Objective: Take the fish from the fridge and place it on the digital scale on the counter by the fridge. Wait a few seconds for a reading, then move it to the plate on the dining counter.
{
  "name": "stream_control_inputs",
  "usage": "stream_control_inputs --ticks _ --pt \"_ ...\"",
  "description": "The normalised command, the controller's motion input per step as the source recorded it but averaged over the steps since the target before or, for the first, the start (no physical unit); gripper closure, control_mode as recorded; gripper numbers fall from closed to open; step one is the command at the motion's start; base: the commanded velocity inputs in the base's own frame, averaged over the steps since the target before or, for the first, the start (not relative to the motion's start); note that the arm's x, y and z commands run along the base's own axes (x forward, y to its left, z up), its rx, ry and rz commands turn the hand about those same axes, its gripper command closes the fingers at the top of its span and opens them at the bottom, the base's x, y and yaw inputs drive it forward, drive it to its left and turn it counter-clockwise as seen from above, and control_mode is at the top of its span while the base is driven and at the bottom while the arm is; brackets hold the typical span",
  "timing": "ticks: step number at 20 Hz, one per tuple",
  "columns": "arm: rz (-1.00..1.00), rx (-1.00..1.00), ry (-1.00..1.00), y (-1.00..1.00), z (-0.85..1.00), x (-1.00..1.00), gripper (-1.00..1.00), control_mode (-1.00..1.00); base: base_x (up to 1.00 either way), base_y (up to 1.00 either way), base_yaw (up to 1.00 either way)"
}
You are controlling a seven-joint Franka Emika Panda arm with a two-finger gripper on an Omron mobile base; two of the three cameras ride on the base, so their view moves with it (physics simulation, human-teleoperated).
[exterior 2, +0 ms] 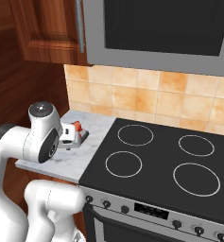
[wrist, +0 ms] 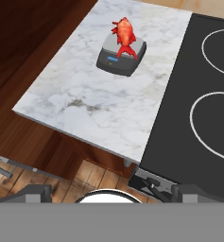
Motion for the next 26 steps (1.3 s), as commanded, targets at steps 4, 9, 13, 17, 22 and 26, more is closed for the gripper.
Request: stream_control_inputs --ticks 4,9,13,17,22,26 --pt "0.00 0.00 0.00 0.00 0.00 0.00 -1.00 -1.00 0.00 0.00 0.00" --pt "0.00 0.00 0.00 0.00 0.00 0.00 -1.00 -1.00 0.00 0.00 0.00" --pt "0.00 0.00 0.00 0.00 0.00 0.00 -1.00 -1.00 0.00 0.00 0.00" --pt "0.00 0.00 0.00 0.00 0.00 0.00 -1.00 -1.00 0.00 0.00 0.00" --pt "-0.02 0.00 0.00 0.17 -0.03 0.25 -1.00 -1.00 0.00 0.00 0.00" --pt "-0.06 0.00 0.00 0.45 -0.10 0.91 -1.00 -1.00 0.00 0.00 0.00"
